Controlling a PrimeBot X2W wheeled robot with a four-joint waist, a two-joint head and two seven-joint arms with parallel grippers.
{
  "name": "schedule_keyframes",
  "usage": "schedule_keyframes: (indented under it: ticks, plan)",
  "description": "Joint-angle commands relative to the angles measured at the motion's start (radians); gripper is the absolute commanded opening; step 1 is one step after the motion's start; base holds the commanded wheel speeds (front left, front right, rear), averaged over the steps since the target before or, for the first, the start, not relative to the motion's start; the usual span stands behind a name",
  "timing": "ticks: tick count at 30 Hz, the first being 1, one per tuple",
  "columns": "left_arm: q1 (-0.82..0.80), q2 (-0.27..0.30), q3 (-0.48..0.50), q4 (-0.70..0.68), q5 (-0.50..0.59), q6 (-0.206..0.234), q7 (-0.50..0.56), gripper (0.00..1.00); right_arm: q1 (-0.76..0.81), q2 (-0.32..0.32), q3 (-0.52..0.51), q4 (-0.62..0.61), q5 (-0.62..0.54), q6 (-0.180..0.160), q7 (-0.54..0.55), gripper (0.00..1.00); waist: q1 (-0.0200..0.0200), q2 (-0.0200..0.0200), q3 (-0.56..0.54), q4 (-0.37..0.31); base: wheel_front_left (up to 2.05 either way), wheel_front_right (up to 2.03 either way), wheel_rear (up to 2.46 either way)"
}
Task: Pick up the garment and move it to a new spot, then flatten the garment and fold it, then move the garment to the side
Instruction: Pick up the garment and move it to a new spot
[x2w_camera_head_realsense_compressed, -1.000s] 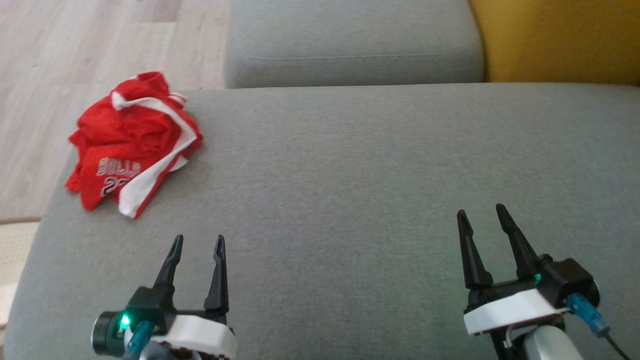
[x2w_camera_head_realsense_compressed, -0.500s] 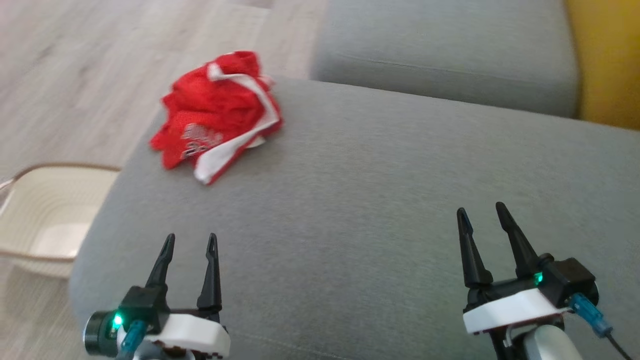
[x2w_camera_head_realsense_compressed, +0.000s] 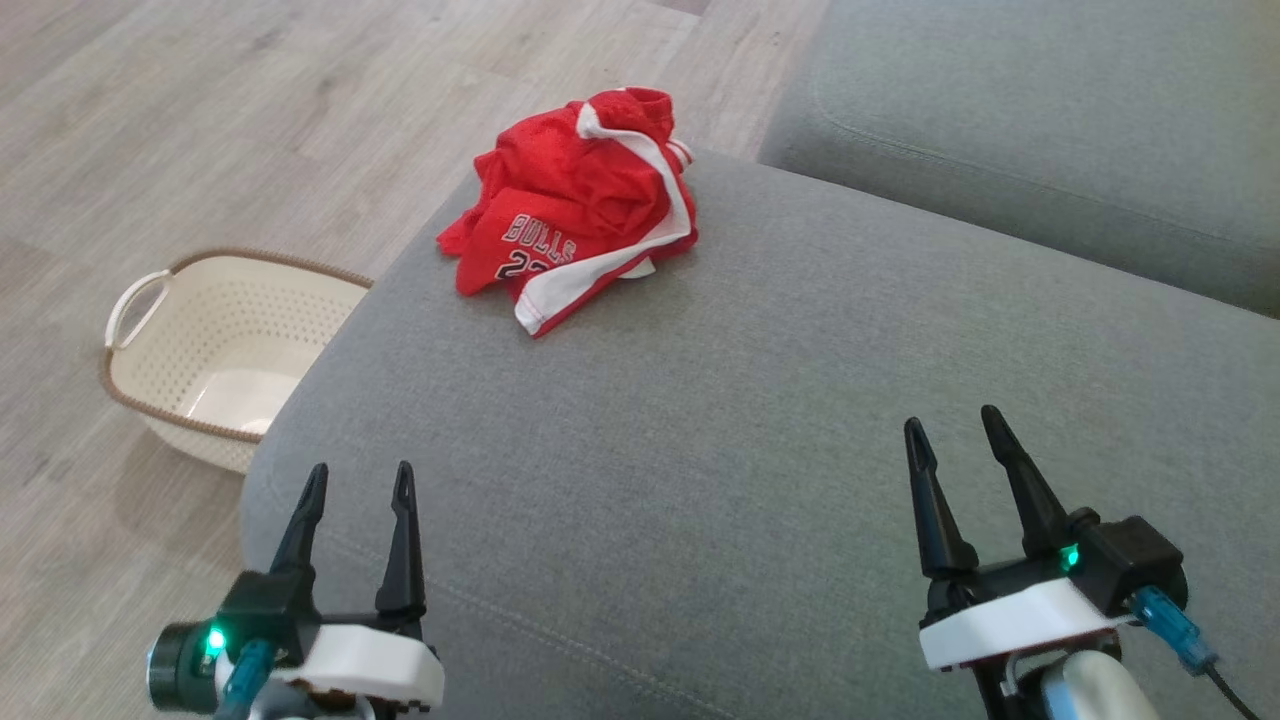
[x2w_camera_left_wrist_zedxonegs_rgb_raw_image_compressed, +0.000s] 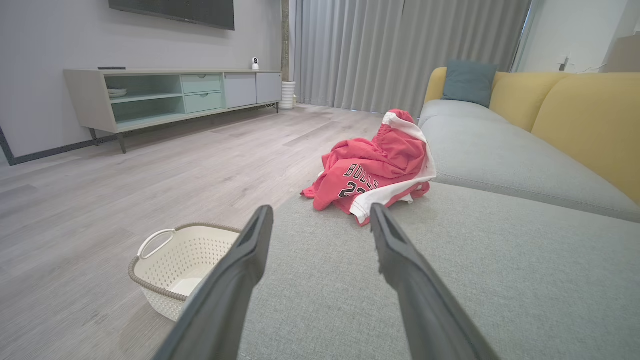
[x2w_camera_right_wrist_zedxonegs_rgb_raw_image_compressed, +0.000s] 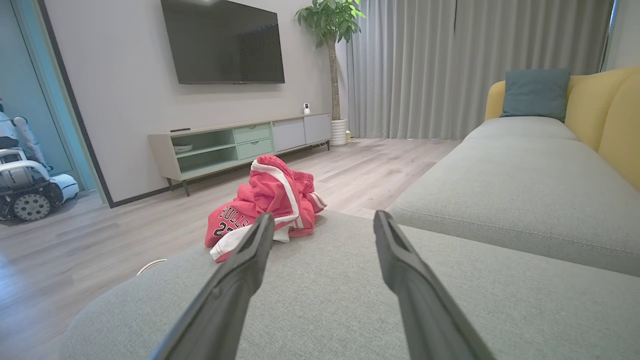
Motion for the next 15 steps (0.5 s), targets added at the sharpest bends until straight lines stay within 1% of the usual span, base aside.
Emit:
schedule_keyframes:
  ticks: [1,5,10,12,15]
  plan:
    - [-0.028,0.002,0.034,-0.043,0.005,0.0,-0.012,1.0,-0.035,-0.007,0.021,-0.031,0.007,-0.001,-0.011,1.0,0.0,0.0,0.002,0.01,0.0,0.0,0.0]
    - [-0.025,0.002,0.036,-0.048,0.003,0.001,-0.012,1.0,-0.035,-0.007,0.023,-0.032,0.005,-0.001,-0.011,1.0,0.0,0.0,0.007,0.016,0.0,0.0,0.0]
    - [-0.023,0.001,0.045,-0.055,-0.004,0.005,-0.012,1.0,-0.037,-0.007,0.028,-0.033,0.002,-0.001,-0.011,1.0,0.0,0.0,0.016,0.008,0.0,0.0,0.0]
    - [-0.025,0.001,0.054,-0.06,-0.01,0.007,-0.012,1.0,-0.039,-0.007,0.029,-0.032,0.0,-0.001,-0.011,1.0,0.0,0.0,0.024,-0.002,0.0,0.0,0.0]
    - [-0.043,0.01,0.064,-0.072,-0.009,-0.002,-0.012,1.0,-0.046,-0.007,0.029,-0.035,-0.006,-0.001,-0.011,1.0,0.0,0.0,0.048,-0.024,0.0,0.0,0.0]
